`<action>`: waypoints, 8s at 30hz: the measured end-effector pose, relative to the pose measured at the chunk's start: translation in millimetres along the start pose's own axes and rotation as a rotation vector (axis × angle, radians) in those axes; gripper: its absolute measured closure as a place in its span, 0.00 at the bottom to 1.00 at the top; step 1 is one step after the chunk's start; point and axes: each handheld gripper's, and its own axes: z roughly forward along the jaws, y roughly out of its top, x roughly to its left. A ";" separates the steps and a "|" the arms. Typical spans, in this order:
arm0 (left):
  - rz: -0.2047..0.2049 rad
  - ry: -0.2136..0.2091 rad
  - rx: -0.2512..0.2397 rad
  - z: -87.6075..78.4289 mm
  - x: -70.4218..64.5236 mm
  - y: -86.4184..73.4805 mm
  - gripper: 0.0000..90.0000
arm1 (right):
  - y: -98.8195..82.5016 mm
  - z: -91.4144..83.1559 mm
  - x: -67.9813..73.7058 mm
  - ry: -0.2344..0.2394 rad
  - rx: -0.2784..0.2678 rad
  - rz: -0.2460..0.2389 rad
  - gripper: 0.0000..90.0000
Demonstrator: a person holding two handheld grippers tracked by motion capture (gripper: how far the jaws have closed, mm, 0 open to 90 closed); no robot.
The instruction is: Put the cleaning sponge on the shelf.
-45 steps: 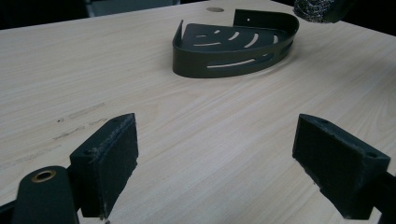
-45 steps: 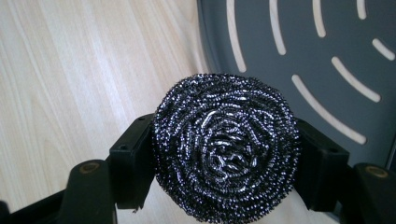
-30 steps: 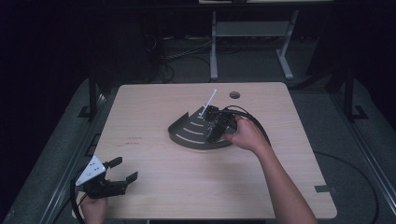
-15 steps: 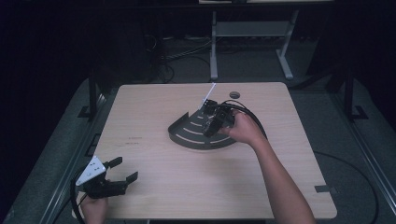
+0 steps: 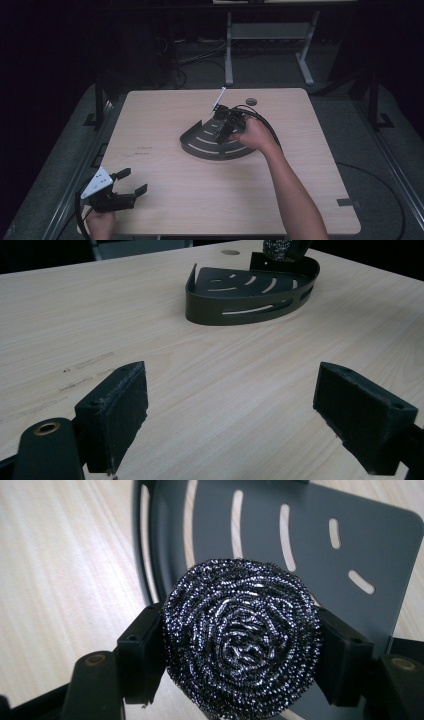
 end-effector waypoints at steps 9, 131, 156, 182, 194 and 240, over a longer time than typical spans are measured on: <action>0.001 0.000 -0.001 -0.2 0.2 0.1 0.15 | 2.1 15.7 -4.1 0.002 0.017 0.004 0.34; 0.017 -0.016 0.015 8.3 -1.2 3.0 0.15 | -37.1 -7.7 -8.3 -0.040 -0.073 0.108 0.20; 0.020 -0.019 0.026 10.8 -3.5 3.0 0.15 | -86.2 -25.0 -6.7 -0.053 -0.089 0.143 0.21; 0.028 -0.019 0.032 11.4 -4.2 2.7 0.15 | -121.1 -33.1 2.2 -0.051 -0.092 0.150 0.21; 0.027 -0.016 0.034 10.9 -3.9 2.5 0.15 | -140.9 -28.0 8.2 -0.040 -0.100 0.159 0.21; 0.033 -0.014 0.039 11.6 -5.6 2.7 0.15 | -206.0 -17.7 36.3 -0.026 -0.149 0.193 0.21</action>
